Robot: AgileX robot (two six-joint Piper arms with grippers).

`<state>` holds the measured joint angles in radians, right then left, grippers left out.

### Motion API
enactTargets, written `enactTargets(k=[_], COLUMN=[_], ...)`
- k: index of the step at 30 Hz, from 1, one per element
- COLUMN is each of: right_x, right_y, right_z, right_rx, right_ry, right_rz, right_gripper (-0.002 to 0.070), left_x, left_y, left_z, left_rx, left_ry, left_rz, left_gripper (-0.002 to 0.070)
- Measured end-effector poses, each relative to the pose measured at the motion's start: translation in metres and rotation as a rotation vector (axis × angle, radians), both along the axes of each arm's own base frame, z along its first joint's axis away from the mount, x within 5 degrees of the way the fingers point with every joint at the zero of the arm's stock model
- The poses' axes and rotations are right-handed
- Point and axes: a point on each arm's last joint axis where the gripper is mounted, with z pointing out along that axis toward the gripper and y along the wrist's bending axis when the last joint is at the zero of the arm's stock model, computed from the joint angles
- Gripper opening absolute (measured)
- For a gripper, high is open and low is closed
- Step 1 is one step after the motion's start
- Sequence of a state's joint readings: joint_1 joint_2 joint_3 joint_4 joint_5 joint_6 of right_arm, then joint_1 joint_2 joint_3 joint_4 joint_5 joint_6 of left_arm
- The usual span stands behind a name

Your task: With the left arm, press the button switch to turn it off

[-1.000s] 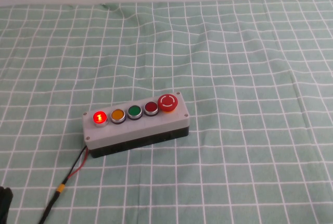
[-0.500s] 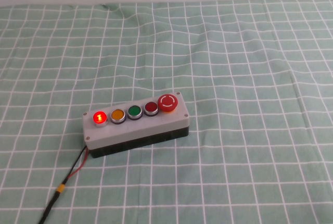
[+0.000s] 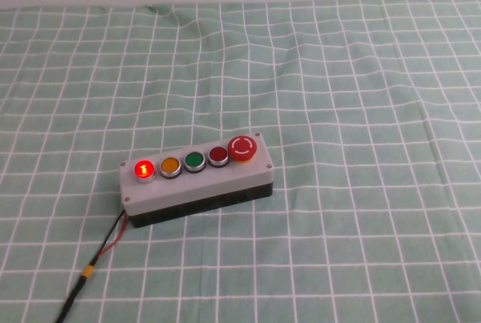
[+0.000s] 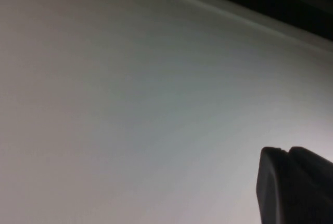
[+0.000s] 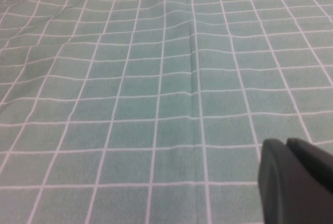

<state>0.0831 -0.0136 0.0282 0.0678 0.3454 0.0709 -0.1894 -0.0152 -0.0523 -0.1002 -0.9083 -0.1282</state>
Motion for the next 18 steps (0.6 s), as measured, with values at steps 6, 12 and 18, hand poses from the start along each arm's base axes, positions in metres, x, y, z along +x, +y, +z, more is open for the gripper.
enactTargets(k=[6,12,18], right_x=[0.000,0.000,0.000], right_y=[0.000,0.000,0.000], right_z=[0.000,0.000,0.000], right_rx=[0.000,0.000,0.000], right_ry=[0.000,0.000,0.000], right_rz=[0.000,0.000,0.000], right_gripper=[-0.0016,-0.0016,-0.0016], left_x=[-0.023,-0.027,0.024], left_y=[-0.001,-0.002,-0.013], left_z=[0.065,0.120,0.151], left_rx=[0.092,0.167,0.198], left_ry=[0.049,0.256,0.676], left_rz=[0.024,0.022,-0.061], left_gripper=[-0.0003,-0.0003,-0.0003])
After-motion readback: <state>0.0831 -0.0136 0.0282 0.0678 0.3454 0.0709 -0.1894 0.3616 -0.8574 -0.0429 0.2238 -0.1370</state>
